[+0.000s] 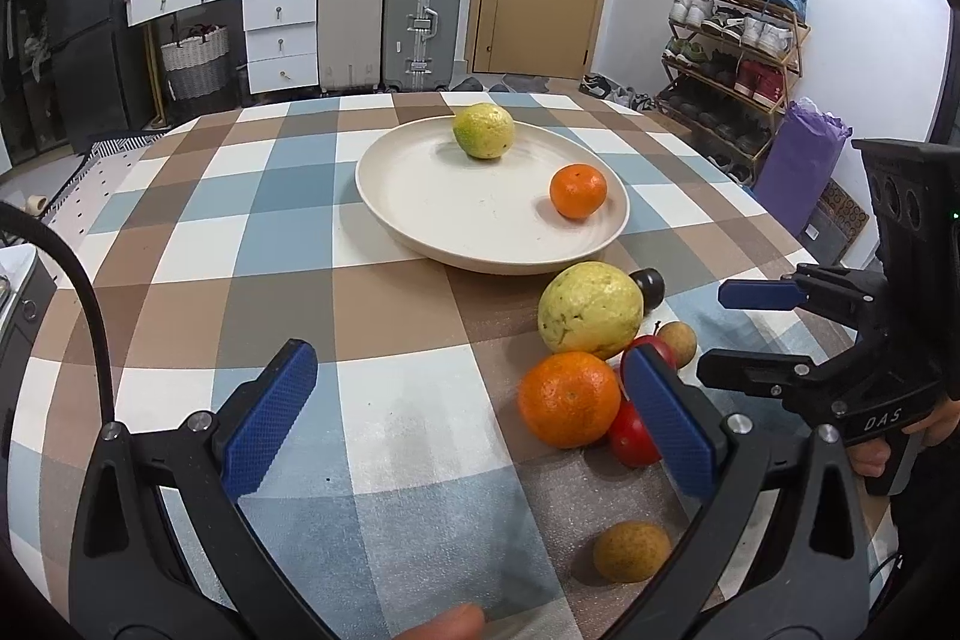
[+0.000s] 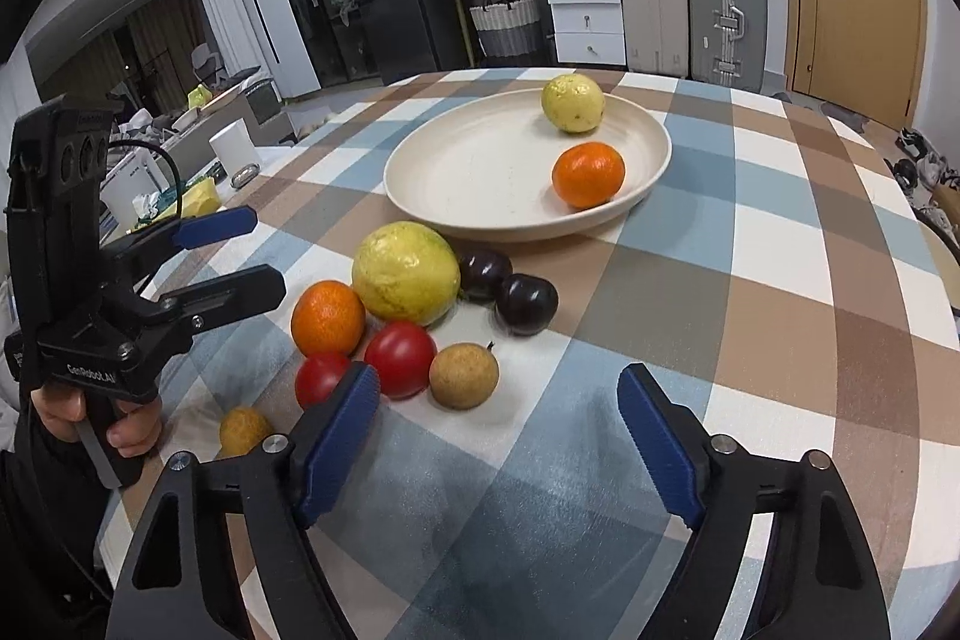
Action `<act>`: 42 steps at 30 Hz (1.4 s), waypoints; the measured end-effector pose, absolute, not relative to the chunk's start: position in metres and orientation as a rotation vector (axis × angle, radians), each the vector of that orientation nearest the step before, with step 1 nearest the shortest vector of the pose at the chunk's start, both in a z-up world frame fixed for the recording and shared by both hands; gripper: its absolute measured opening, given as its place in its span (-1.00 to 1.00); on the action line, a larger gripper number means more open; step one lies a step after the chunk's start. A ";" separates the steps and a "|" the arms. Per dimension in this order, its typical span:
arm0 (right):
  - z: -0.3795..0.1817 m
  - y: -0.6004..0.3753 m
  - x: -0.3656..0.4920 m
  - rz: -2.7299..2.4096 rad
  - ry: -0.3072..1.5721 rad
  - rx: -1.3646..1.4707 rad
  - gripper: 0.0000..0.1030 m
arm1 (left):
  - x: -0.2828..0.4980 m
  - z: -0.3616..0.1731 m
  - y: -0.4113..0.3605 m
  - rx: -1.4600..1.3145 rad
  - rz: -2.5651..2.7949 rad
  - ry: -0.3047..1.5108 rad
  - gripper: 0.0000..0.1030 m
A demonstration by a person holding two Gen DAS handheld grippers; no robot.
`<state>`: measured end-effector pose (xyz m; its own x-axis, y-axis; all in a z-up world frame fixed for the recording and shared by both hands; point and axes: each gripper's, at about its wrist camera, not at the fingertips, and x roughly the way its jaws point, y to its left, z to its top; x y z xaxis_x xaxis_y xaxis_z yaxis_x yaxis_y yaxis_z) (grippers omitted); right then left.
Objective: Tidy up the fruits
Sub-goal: 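Withdraw both grippers from the plate back toward the fruit cluster, then grasp the small brown fruit with the right gripper while the left grasps a mandarin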
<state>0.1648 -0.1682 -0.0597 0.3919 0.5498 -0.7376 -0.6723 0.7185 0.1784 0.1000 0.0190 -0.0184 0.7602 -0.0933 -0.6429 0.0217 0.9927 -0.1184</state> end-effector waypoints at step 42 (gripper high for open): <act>-0.058 -0.157 0.154 0.777 0.879 -0.224 -0.45 | 0.114 -0.037 0.009 -0.145 -0.190 0.826 0.39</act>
